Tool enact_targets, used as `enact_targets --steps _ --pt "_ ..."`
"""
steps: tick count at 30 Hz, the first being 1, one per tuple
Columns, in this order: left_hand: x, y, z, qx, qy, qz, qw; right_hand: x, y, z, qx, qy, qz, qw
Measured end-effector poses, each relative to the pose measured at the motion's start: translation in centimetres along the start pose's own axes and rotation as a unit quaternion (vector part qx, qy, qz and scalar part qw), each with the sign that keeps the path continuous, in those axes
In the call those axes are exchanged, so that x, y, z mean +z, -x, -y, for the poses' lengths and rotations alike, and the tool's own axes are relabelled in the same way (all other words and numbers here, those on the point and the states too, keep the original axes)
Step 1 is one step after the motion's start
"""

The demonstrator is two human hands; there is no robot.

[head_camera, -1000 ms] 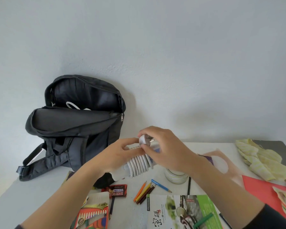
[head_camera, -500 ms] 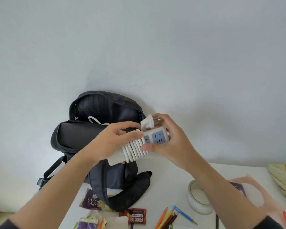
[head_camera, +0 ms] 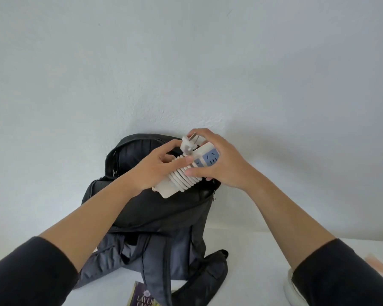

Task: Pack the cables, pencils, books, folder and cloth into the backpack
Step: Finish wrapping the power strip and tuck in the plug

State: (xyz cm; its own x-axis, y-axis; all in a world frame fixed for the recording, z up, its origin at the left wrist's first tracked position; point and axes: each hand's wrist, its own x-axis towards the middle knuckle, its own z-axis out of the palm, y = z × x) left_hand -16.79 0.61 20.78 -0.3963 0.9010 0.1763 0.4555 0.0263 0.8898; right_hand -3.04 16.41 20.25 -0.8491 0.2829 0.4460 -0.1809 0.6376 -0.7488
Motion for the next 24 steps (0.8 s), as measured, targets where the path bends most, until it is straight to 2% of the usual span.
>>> enact_targets --steps 4,9,14,17,20,22,24 --pt "-1.3 -2.0 1.2 0.019 0.01 0.007 1.0 0.4 -2.2 -0.7 0.014 0.024 -0.018 0.999" --pt "-1.9 -3.8 3.6 0.033 0.028 0.017 0.999 1.5 -3.5 -2.5 0.026 0.115 -0.052 0.992" --pt "-2.6 -4.6 5.4 0.058 -0.011 0.046 0.997 2.6 -3.2 -3.7 0.002 0.173 -0.105 0.979" --pt "-3.2 -4.5 6.5 0.071 -0.085 0.077 0.991 2.7 -2.8 -4.4 0.001 0.235 -0.109 0.966" --pt "-3.8 -3.8 8.2 0.066 -0.192 0.039 0.978 2.5 -2.5 -4.5 0.021 0.291 -0.098 0.952" --pt "-3.9 -3.0 9.2 0.061 -0.304 0.019 0.951 2.2 -2.3 -4.2 0.032 0.314 -0.099 0.944" --pt "-3.7 -1.9 9.7 0.017 -0.433 0.062 0.899 1.9 -2.2 -3.8 0.039 0.338 -0.088 0.936"
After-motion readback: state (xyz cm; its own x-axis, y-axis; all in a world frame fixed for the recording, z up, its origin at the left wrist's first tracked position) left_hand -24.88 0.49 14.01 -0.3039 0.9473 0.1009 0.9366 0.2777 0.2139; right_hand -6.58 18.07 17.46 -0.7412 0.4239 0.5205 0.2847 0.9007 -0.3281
